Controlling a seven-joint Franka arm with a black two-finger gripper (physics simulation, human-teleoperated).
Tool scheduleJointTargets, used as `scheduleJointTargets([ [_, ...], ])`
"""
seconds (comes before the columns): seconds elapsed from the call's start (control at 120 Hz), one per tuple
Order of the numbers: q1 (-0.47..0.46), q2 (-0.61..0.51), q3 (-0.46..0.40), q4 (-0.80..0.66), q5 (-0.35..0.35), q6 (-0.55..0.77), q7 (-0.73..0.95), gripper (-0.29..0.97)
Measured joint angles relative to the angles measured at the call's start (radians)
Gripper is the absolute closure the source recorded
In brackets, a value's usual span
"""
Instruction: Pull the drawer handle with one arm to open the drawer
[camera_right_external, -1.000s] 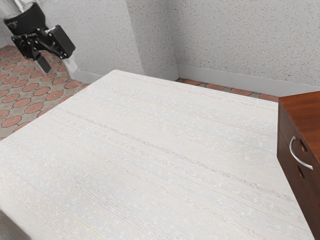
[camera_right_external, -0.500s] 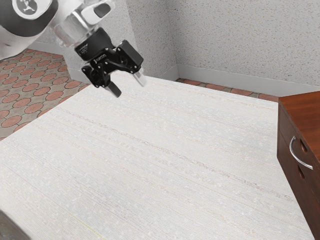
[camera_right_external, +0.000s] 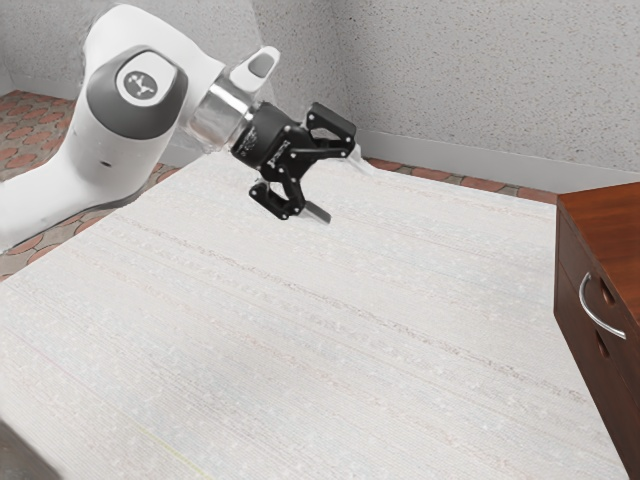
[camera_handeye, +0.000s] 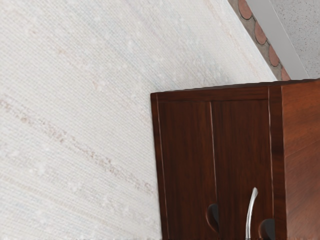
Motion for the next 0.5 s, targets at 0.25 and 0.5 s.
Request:
scheduleJointTargets([
  [0.25,-0.128,-0.076,-0.056,-0.122,-0.03,0.151,-0.099,0.15],
  [0.5,-0.178,0.02,-0.074,-0.126,-0.018,0.321,-0.18,0.24],
])
